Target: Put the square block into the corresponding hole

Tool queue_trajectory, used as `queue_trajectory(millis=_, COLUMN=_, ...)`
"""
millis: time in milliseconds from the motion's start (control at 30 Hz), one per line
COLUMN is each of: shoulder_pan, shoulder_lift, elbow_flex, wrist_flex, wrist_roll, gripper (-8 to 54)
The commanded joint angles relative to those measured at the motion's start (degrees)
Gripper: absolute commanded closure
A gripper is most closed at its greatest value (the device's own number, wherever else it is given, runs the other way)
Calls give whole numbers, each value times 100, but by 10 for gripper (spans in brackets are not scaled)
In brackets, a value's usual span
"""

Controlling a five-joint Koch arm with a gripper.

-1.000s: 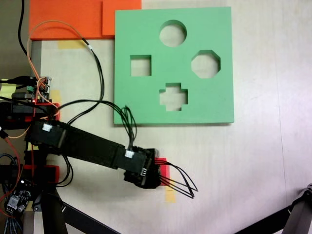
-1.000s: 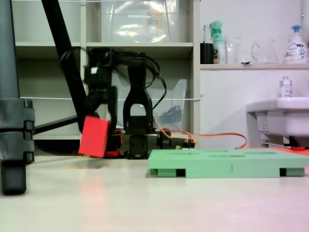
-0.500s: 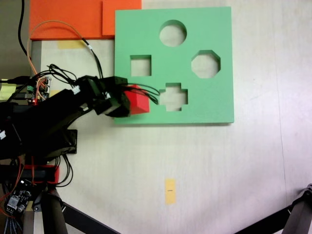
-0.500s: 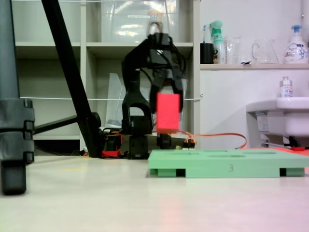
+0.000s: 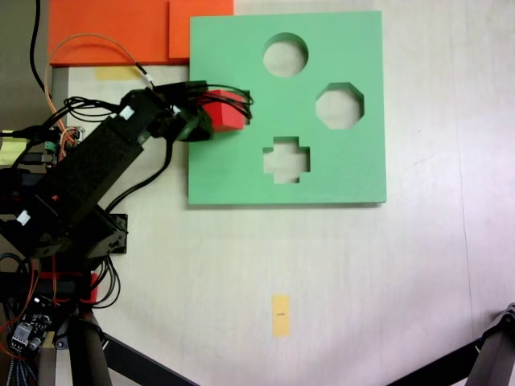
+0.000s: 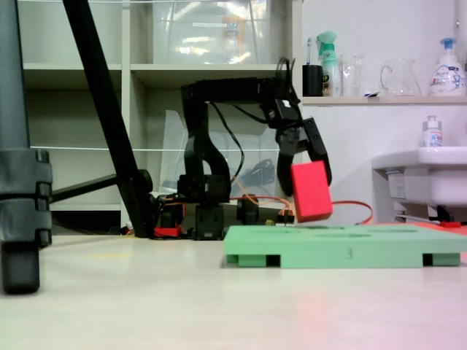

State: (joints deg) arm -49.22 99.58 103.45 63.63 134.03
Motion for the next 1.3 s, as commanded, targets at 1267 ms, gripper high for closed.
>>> queue_trajectory(millis=1267, shoulder_pan=-237, shoulder_lift=-1283, elbow_flex=-343, wrist_flex=-1230, wrist_roll=1081, gripper=89)
